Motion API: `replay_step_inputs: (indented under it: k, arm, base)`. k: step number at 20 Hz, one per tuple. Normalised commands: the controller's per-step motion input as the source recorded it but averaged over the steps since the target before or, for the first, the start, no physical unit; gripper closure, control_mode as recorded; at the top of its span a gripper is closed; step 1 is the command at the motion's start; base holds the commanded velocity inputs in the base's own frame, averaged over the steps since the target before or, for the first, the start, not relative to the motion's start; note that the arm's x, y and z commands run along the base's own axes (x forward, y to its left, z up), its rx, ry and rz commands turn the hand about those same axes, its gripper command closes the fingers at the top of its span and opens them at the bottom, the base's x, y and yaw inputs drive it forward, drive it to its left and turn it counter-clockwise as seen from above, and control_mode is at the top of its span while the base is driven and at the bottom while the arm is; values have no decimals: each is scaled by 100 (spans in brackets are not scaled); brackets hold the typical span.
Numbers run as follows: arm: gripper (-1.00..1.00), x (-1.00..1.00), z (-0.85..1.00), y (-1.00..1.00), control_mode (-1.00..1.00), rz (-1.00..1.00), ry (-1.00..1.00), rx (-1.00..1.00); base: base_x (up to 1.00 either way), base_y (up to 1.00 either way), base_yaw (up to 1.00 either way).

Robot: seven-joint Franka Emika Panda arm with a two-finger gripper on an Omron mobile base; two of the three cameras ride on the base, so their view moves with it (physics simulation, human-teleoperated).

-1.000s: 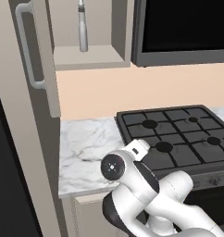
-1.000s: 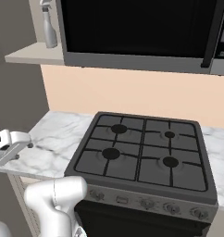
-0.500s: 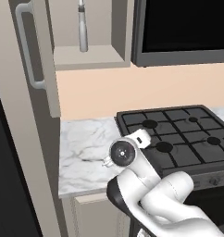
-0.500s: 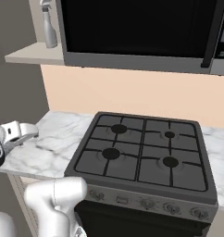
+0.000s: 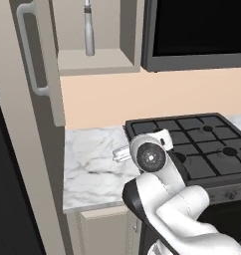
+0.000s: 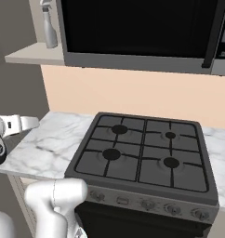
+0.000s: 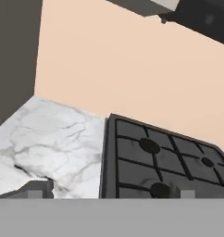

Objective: Move the cutting board and knife to the sink. Then move spray from the cabinet to the counter.

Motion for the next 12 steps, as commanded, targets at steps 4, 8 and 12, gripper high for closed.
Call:
replay_step_inputs:
  k: [4, 8, 12]
  arm:
    - [-100, 0, 100, 0, -100, -8, -4, 16]
    - [-100, 0, 100, 0, -100, -1, -6, 13]
    - [-100, 0, 84, 0, -100, 1, -16, 20]
  base:
    - [0, 0, 0]
    - [0, 0, 0]
    - [0, 0, 0]
